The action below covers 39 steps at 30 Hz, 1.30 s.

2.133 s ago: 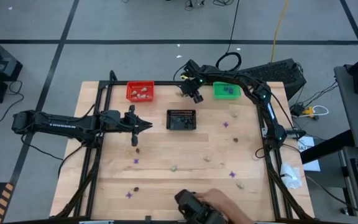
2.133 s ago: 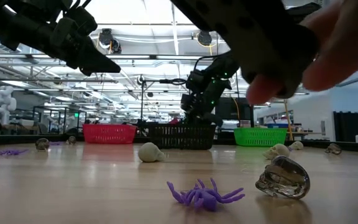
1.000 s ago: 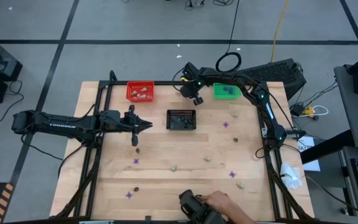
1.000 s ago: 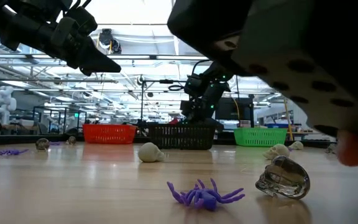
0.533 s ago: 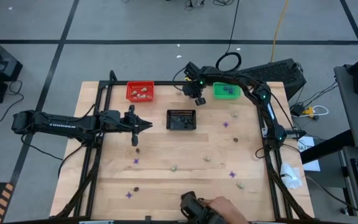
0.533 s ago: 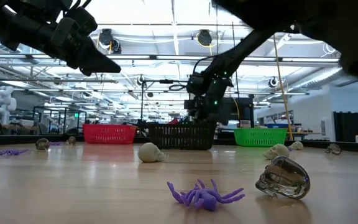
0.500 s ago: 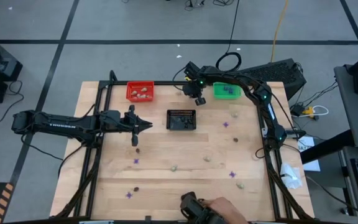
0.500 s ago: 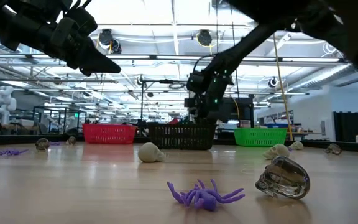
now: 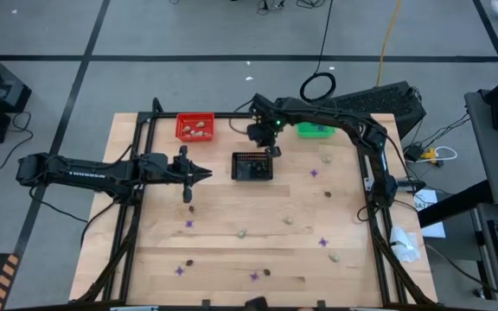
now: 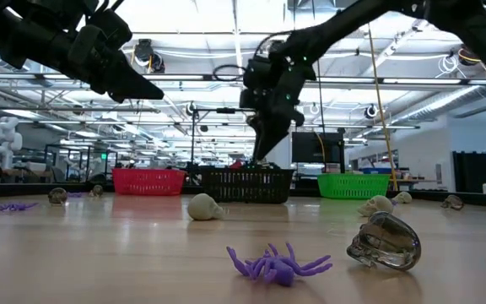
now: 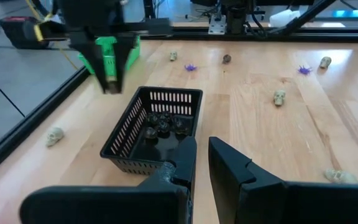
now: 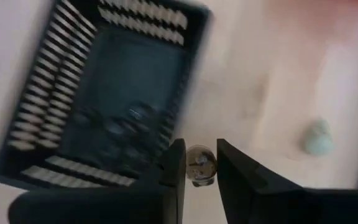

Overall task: Sort Halloween decoration
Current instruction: Put the black skull toy into the black bin, then put the white skull toy into the orange bin

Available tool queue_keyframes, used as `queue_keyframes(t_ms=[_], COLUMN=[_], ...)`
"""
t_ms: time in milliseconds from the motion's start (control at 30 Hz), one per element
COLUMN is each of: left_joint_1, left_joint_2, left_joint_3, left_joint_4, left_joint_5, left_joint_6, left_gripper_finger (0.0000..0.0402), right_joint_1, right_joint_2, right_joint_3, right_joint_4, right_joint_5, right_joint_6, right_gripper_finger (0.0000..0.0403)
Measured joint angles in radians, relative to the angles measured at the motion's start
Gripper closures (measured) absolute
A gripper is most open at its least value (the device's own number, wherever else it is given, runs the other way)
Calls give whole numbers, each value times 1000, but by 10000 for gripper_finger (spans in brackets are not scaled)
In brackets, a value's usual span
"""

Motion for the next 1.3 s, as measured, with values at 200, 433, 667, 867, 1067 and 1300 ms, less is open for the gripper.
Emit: queue_keyframes(t_ms=[200, 433, 667, 867, 1067, 1300], left_joint_1=[0, 0, 0, 0, 0, 0], left_joint_2=[0, 0, 0, 14, 46, 64], left_joint_3=[0, 0, 0, 0, 6, 18], left_joint_4=[2, 0, 6, 3, 7, 10], left_joint_5=[0, 0, 0, -9, -13, -13], left_joint_6=[2, 2, 3, 10, 3, 2], left_gripper_finger=[366, 366, 366, 366, 366, 366], right_joint_1=[101, 174, 169, 168, 181, 187], right_joint_2=[0, 12, 30, 35, 33, -42], right_joint_3=[-8, -78, -153, -153, -145, -145], right_joint_4=[5, 108, 214, 241, 204, 220], right_joint_5=[-27, -24, 32, 37, 92, 104], right_joint_6=[141, 278, 353, 386, 344, 340], right_gripper_finger=[346, 346, 343, 297, 252, 348])
